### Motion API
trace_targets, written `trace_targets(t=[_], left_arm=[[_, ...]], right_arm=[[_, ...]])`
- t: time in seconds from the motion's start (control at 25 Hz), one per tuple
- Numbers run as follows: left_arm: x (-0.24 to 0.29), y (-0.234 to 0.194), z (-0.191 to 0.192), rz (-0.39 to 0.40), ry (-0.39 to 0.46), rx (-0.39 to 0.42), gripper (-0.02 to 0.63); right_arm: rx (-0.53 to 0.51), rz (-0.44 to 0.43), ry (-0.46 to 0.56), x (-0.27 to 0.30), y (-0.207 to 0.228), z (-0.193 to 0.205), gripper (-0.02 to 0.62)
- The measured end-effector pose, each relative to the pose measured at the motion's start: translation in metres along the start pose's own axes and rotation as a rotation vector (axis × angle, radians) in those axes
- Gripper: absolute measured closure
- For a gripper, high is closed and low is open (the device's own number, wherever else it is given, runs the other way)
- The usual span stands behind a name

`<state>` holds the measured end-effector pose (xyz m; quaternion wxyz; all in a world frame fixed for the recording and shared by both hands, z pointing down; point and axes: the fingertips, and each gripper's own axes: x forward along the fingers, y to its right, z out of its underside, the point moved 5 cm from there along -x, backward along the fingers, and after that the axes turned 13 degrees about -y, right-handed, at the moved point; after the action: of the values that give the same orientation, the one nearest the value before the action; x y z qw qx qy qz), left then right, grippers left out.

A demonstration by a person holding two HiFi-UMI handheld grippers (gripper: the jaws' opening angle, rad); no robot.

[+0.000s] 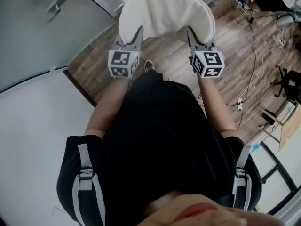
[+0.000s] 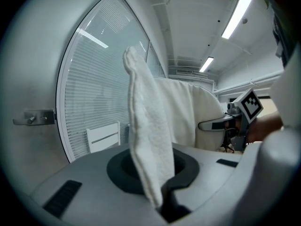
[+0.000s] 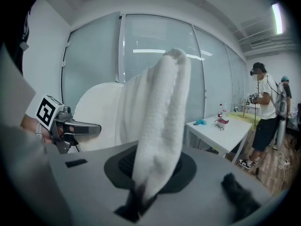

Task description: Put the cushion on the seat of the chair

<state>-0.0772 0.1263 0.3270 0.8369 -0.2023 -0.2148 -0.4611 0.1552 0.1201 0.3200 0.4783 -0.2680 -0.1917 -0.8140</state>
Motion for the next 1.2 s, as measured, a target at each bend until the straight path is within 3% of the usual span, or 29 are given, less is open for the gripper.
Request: trace_targets(t=[0.28, 0.64, 1.2], left_arm=[[0.017, -0.022, -0.011, 0.009, -0.008, 0.005, 0.555], [0.048, -0.016, -0.029, -0.029, -0.013, -0.005, 0.555], [0.154, 0.007, -0.087, -0.2, -0.014, -0.103, 0.555]], right_arm=[[0.005, 0.003, -0.006, 0.023, 0.005, -0.014, 0.543], [-0.013, -0.039, -0.001, 0.044, 0.045, -0.027, 0.543], [-0.132, -0.203, -0.024, 0.109, 0.171, -0.078, 0.543]])
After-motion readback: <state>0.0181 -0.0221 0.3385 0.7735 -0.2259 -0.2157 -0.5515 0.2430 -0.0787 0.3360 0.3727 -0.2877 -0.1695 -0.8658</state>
